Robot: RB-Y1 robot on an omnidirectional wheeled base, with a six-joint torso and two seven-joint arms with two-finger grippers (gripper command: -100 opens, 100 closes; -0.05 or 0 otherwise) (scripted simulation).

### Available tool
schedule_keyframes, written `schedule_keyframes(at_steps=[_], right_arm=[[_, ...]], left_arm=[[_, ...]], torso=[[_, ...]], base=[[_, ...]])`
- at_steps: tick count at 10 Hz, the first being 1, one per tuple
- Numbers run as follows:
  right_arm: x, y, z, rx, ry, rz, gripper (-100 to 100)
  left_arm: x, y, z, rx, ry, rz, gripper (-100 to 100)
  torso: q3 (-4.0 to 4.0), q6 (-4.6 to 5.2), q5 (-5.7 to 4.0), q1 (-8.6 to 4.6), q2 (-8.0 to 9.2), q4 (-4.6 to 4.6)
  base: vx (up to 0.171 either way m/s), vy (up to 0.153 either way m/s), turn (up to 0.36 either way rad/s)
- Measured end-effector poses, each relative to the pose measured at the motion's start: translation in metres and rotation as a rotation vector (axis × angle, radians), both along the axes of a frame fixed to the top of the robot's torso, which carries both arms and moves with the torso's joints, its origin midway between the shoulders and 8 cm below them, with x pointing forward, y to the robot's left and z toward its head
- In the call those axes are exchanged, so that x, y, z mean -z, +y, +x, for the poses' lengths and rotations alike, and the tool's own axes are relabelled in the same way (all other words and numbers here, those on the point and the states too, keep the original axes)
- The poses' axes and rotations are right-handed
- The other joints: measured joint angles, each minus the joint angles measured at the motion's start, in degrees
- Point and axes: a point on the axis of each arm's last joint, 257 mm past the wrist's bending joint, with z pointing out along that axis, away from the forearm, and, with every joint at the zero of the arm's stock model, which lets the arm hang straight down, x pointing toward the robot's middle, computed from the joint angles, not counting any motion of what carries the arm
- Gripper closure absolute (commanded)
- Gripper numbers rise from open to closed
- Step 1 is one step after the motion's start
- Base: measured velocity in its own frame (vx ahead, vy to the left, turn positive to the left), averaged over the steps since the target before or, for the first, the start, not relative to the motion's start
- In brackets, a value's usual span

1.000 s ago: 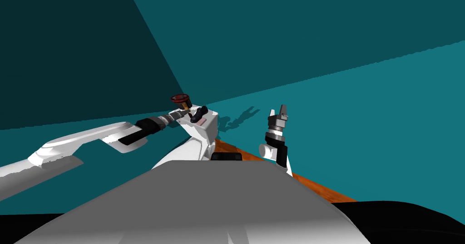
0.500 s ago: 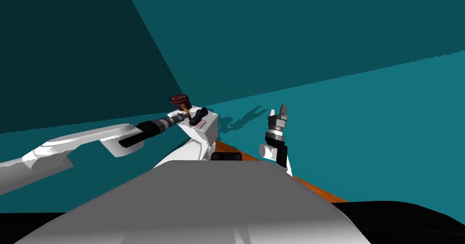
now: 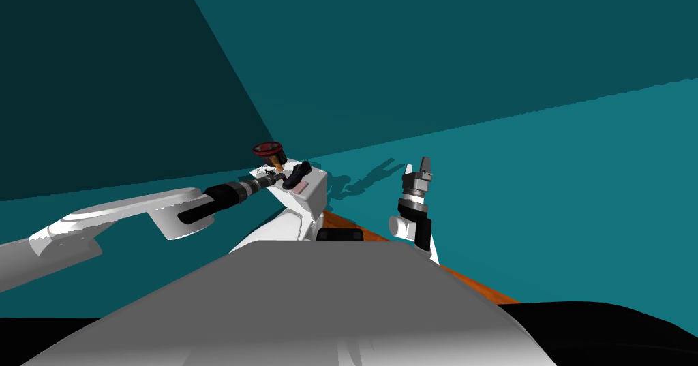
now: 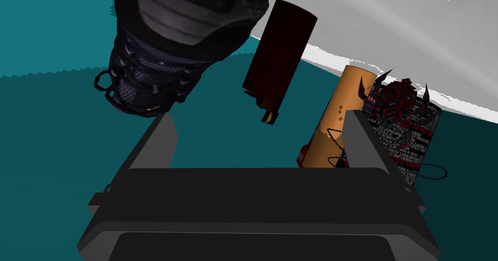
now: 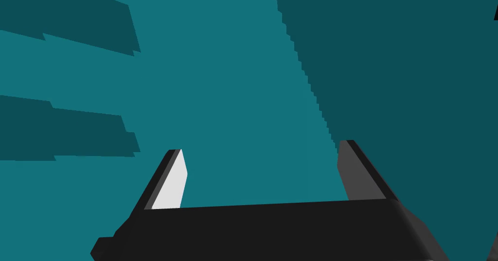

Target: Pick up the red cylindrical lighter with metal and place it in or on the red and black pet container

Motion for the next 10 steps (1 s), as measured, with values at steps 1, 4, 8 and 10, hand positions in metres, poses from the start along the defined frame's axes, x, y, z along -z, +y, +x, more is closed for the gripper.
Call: schedule_keyframes(at_steps=[1, 4, 8, 10], right_arm=[[0.0000, 0.0000, 0.0000, 0.000, 0.000, 0.000, 0], [0.0000, 0.0000, 0.0000, 0.000, 0.000, 0.000, 0], [0.0000, 0.0000, 0.0000, 0.000, 0.000, 0.000, 0], [0.0000, 0.0000, 0.0000, 0.000, 0.000, 0.000, 0]], left_arm=[[0.0031, 0.0040, 0.0003, -0.008, -0.003, -0.003, -100], [0.0034, 0.0042, 0.0003, -0.008, -0.003, -0.003, 100], [0.0034, 0.0042, 0.0003, -0.008, -0.003, -0.003, -100], [0.0033, 0.0069, 0.0001, -0.015, 0.010, -0.011, -100]], torso=[[-0.03, 0.00, 0.00, 0.03, -0.06, -0.01], [0.03, -0.02, -0.01, 0.00, 0.05, 0.01], [0.04, -0.02, -0.01, 0.00, 0.07, 0.02], [0.12, -0.03, 0.00, 0.03, 0.21, 0.05]], base=[[0.015, 0.005, -0.020], [0.000, 0.000, 0.000], [-0.006, 0.001, -0.002], [-0.050, 0.013, -0.009]])
